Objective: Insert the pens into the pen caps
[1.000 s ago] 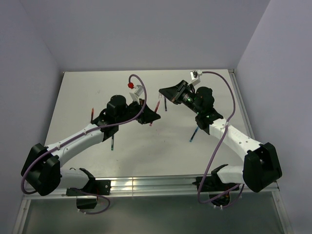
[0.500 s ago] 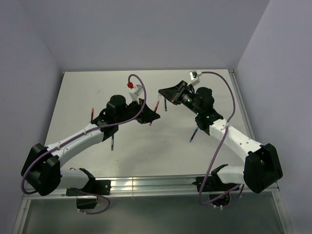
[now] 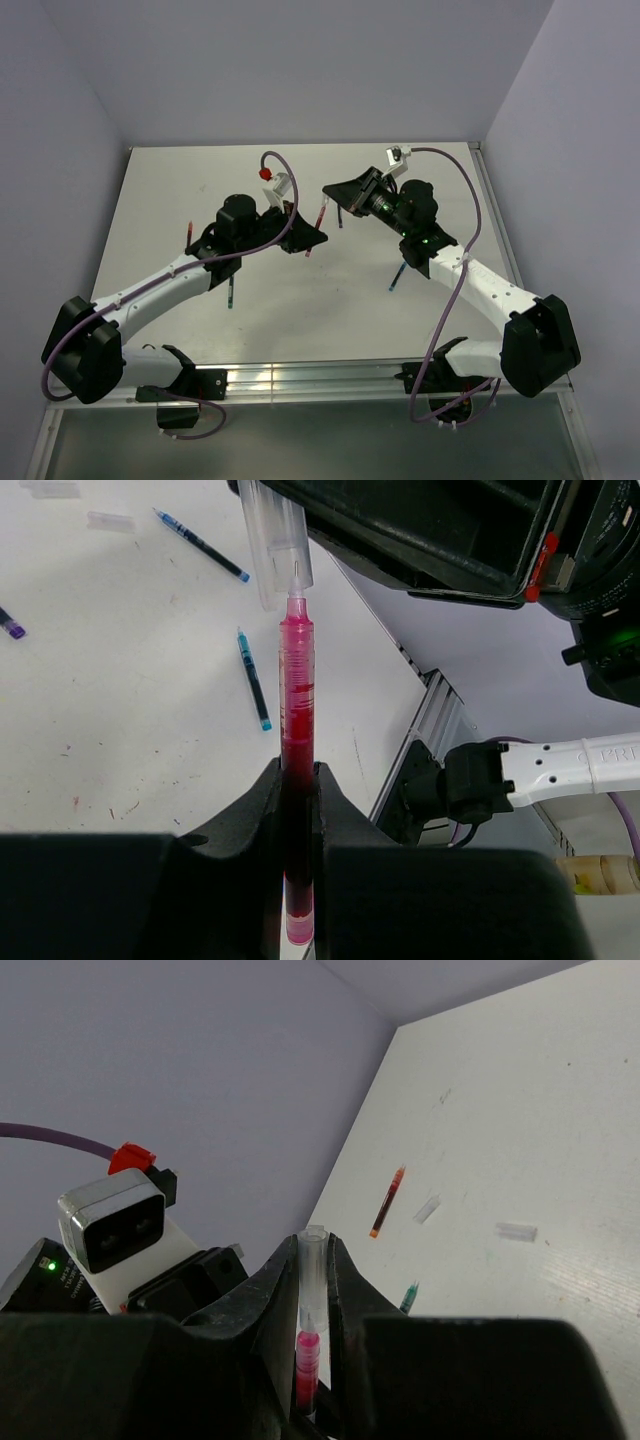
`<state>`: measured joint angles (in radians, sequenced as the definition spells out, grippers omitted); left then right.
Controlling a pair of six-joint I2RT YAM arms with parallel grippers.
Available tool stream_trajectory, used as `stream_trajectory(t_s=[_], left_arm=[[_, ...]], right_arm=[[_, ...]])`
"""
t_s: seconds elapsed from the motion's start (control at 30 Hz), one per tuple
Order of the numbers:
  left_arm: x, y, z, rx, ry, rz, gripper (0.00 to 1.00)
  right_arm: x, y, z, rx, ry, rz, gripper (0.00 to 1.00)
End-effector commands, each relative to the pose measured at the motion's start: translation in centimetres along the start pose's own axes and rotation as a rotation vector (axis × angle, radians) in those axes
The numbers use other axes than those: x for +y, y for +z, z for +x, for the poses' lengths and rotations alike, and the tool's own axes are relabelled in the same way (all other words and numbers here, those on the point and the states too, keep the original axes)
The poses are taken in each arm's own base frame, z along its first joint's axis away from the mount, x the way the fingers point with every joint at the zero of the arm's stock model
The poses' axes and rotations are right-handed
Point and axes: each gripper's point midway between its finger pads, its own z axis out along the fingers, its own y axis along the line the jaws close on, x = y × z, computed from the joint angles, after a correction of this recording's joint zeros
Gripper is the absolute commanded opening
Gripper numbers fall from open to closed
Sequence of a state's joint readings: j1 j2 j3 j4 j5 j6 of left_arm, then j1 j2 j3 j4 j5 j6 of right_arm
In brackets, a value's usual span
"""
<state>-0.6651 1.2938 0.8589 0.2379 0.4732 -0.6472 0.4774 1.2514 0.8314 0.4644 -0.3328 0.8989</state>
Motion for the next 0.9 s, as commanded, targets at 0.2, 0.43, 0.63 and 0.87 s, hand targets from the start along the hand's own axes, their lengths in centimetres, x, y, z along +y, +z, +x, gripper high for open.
stream_trajectory(t_s=[0.2,0.43,0.63,0.87], left_arm=[[-1.6,-0.6,-2.6,-0.070,0.050,0.033,0.00],[-1.8,-1.0,-3.0,-0.094,0.042,0.028,0.00],[-2.3,-1.8,-4.0,-0.146,0.033,0.028,0.00],[-1.9,-2.0,-4.1,-0.160,0.012,0.015,0.00]], right_arm=[[2.0,-0.1,-0.4,-0.025,-0.025,-0.046,0.00],[2.7,0.0,1.0,-0.030,-0.017,-0.042,0.00],[3.2,0.0,1.8,-0.040,-0.013,-0.041,0.00],[4.0,0.0,2.3,-0.027,-0.021,-0.060,0.00]])
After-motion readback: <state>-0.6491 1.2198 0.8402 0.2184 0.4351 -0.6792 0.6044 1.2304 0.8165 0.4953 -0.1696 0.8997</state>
